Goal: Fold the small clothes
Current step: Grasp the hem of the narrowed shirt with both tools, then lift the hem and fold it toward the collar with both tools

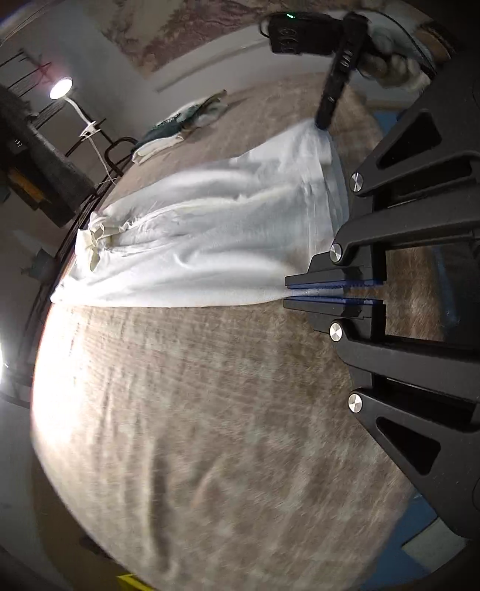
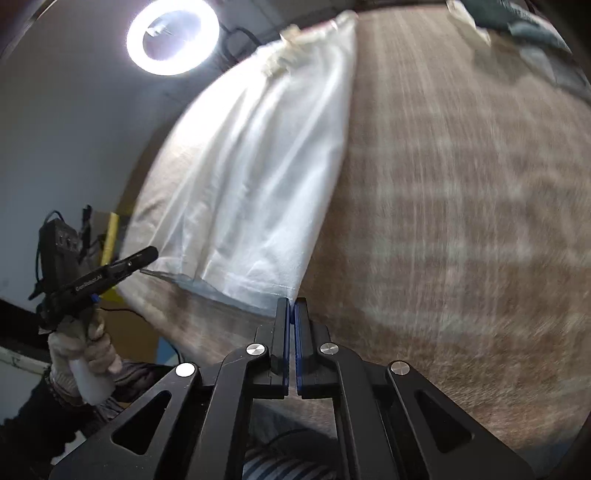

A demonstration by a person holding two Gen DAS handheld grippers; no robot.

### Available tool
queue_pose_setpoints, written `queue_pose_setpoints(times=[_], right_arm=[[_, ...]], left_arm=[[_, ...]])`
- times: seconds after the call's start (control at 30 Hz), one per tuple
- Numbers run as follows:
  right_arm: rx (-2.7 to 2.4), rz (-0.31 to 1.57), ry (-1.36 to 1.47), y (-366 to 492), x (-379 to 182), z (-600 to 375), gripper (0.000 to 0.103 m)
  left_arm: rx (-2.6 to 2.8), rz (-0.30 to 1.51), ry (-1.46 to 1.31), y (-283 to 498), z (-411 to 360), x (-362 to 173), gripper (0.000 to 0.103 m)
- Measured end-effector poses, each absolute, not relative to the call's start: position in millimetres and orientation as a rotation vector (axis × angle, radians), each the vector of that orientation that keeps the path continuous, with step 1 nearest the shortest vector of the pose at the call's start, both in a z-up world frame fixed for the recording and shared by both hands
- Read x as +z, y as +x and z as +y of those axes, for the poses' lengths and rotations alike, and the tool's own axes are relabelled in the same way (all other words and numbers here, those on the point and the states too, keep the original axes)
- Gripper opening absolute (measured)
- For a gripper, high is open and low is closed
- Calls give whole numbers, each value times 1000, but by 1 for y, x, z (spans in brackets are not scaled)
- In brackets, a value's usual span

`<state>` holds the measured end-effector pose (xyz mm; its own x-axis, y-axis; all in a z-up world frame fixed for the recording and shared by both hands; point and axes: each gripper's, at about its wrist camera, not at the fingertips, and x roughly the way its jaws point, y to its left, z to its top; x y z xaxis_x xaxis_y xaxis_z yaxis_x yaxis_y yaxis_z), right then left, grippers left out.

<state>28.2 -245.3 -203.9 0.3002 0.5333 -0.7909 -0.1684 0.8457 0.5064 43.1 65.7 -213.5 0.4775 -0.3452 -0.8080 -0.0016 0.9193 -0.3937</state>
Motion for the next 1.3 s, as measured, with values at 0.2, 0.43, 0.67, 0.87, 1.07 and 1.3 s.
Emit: queue_pose_setpoints(times=[0.2, 0.43, 0.67, 0.87, 1.07, 1.3], right_arm=[[438, 1250, 315, 40, -226, -233, 1], [476, 1218, 411, 51, -211, -242, 1], [490, 1156, 521, 81, -192, -263, 1], [450, 1110, 561, 117, -180, -270, 1], [377, 1080, 582, 154, -177, -283, 1], [379, 1083, 560, 184, -177, -281, 1]], left_arm=[[-197, 1124, -400, 47, 67, -235, 1], [-228, 1098, -409, 59, 65, -211, 1], [-231, 1087, -427, 94, 60, -192, 1], [-197, 1071, -438, 141, 64, -183, 1], [-161, 1059, -401, 186, 59, -185, 1], [-137, 1072, -388, 210, 56, -197, 1]])
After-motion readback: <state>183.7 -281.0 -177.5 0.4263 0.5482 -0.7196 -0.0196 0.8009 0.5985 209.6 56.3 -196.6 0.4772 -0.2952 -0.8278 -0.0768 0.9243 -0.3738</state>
